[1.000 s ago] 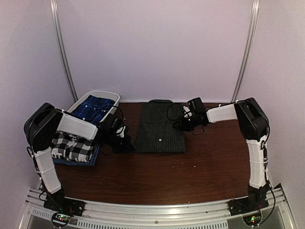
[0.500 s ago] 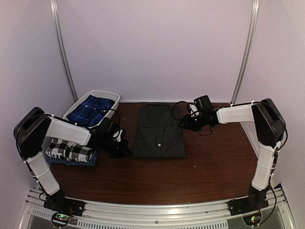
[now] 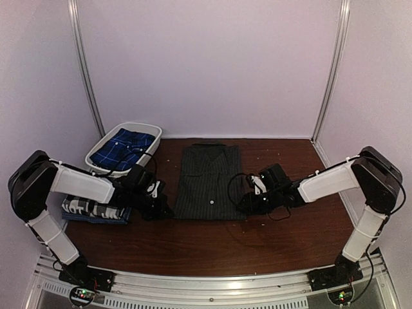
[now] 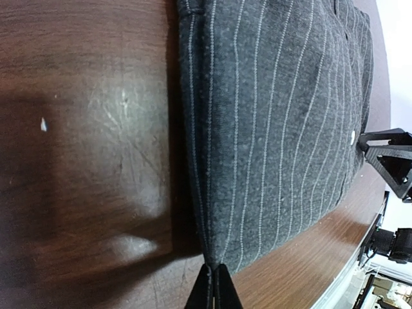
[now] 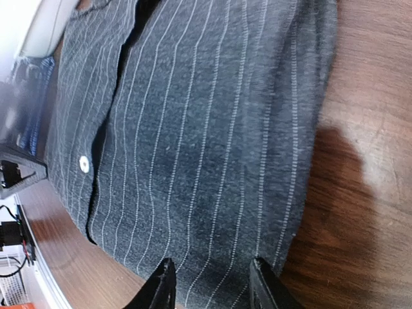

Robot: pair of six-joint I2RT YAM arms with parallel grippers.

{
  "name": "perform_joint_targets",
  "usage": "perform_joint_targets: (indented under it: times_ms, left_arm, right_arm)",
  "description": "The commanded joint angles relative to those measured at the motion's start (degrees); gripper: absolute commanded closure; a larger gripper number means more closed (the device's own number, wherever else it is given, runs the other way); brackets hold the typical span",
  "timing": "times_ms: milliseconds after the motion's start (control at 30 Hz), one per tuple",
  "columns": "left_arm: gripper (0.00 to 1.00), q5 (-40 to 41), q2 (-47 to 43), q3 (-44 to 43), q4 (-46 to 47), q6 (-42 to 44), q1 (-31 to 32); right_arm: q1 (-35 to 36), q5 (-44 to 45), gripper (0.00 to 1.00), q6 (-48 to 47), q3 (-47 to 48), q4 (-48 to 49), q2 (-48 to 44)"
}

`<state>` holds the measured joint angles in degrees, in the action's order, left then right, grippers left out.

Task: Fold and stack the long sleeve shirts
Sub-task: Pick up the 2/3-rectangle-folded shirt from the center of the board.

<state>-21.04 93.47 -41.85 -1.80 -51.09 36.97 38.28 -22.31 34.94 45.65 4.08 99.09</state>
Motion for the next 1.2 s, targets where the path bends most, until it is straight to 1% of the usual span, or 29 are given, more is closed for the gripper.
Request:
perform_joint_targets:
  times_ms: [0, 167, 300, 500, 733, 1167]
  left_arm:
    - [1.0, 0.01, -2.68, 1.83, 0.13, -0.54, 0.38]
    - [1.0, -0.14, -3.92, 2.85, 0.13, -0.57, 0.45]
    - [1.0, -0.21, -4.15, 3.47, 0.18, -0.68, 0.55]
    - [1.0, -0.45, -4.17, 3.7, 0.35, -0.67, 0.73]
    - [1.0, -0.55, -4.63, 3.96, 0.31, -0.57, 0.73]
    - [1.0, -0.49, -4.59, 4.14, 0.22, -0.34, 0.73]
  right_arm:
    - [0.12, 0.2, 0.59, 3.9, -5.52, 3.55, -3.02]
    - [1.82, 4.49, 0.56, 4.02, -8.76, -1.5, -11.77]
    - [3.71, 6.05, 0.55, 4.42, -10.39, -3.4, -14.34]
    - [7.39, 6.2, 0.57, 6.1, -10.59, -0.54, -10.34]
    - [8.18, 7.33, 0.59, 7.36, -10.71, 3.11, -6.95]
    - [8.48, 9.57, 0.66, 9.75, -12.18, 6.24, -6.76]
